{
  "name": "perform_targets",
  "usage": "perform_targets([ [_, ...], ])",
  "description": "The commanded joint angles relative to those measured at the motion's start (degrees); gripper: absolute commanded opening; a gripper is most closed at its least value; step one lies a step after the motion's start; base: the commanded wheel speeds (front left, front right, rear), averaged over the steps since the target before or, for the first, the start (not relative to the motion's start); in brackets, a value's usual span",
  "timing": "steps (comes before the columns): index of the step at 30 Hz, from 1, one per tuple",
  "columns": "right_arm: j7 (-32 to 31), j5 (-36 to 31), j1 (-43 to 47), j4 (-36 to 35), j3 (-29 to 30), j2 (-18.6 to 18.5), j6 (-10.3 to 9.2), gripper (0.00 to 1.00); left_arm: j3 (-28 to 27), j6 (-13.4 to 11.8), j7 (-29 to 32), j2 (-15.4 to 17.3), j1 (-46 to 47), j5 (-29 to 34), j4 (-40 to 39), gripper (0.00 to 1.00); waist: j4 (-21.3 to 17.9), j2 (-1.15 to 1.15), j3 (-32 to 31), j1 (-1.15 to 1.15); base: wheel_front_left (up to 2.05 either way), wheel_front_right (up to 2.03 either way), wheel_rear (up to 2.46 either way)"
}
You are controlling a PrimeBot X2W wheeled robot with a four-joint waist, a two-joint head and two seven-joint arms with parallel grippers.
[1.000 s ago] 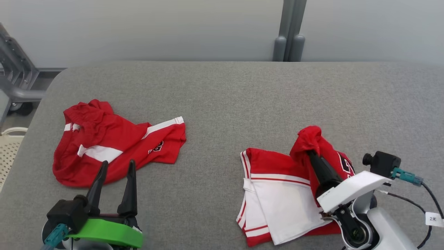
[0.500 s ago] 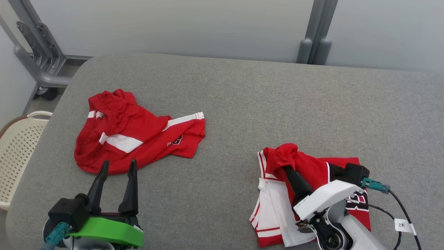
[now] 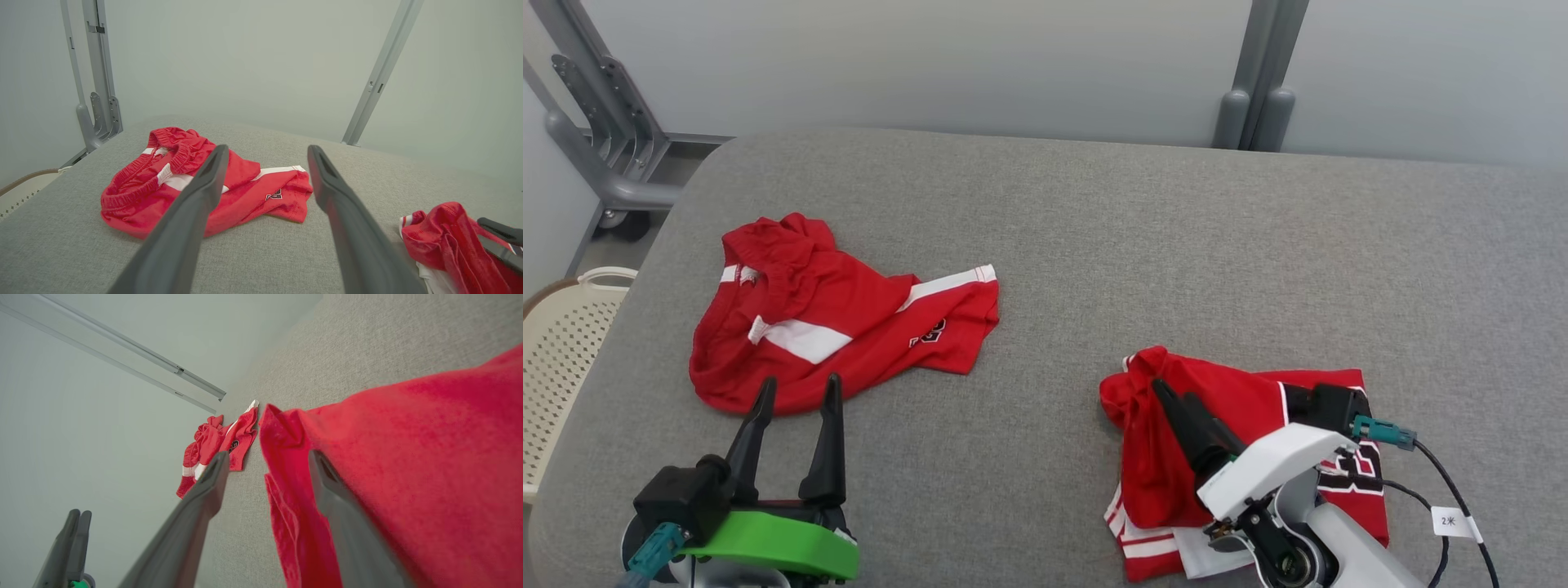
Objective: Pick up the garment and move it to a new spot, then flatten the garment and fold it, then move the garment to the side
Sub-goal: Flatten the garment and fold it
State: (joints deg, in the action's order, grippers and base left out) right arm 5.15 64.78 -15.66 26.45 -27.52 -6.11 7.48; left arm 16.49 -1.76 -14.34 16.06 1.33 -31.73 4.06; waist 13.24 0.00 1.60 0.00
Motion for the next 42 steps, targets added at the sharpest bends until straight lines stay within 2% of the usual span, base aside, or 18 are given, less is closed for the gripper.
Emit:
perform_targets([
  [1,0.5,1.0,-0.5,-1.0,-0.3,-0.6,0.02,1.00,-0.2,-0.2,-0.3,0.5,0.6,-0.2,0.0,1.00,-0.2,0.00,0.0,0.00,0.00,0.00,0.00],
  [9,0.9,3.1,0.5,-8.4,-1.4,-4.8,0.02,1.00,-0.2,-0.4,-0.4,0.6,0.1,-0.3,-0.2,1.00,-1.2,0.00,-0.3,0.00,0.00,0.00,0.00],
  [15,2.7,1.4,1.9,-14.6,0.4,-10.3,0.02,1.00,-0.4,-0.7,-0.4,0.6,-0.9,-0.2,-0.6,1.00,-2.7,0.00,-0.8,0.00,0.00,0.00,0.00],
  [16,2.7,1.4,1.9,-14.6,0.4,-10.3,0.02,1.00,-0.4,-0.7,-0.4,0.6,-0.9,-0.2,-0.6,1.00,-2.7,0.00,-0.8,0.00,0.00,0.00,0.00],
  [19,4.0,-1.0,3.0,-15.6,2.7,-13.1,0.02,1.00,-0.3,-0.8,-0.5,0.3,-1.2,-0.2,-0.8,1.00,-3.4,0.00,-1.3,0.00,0.00,0.00,0.00],
  [26,5.3,-7.1,6.3,-16.9,8.0,-16.3,0.02,1.00,-0.4,-0.8,-0.7,0.0,-2.0,-0.2,-0.9,1.00,-5.0,0.00,-1.8,0.00,0.00,0.00,0.00],
  [33,6.6,-19.0,9.8,-16.8,14.5,-16.1,0.02,1.00,-0.4,-0.8,-0.8,-0.2,-2.3,0.0,-1.0,1.00,-6.2,0.00,-2.1,0.00,0.00,0.00,0.00],
  [42,5.5,-32.7,15.3,-19.0,22.6,-10.3,0.02,1.00,-0.9,-0.5,-0.9,-0.9,-2.6,0.1,-1.1,1.00,-6.6,0.00,-2.3,0.00,0.00,0.00,0.00],
])
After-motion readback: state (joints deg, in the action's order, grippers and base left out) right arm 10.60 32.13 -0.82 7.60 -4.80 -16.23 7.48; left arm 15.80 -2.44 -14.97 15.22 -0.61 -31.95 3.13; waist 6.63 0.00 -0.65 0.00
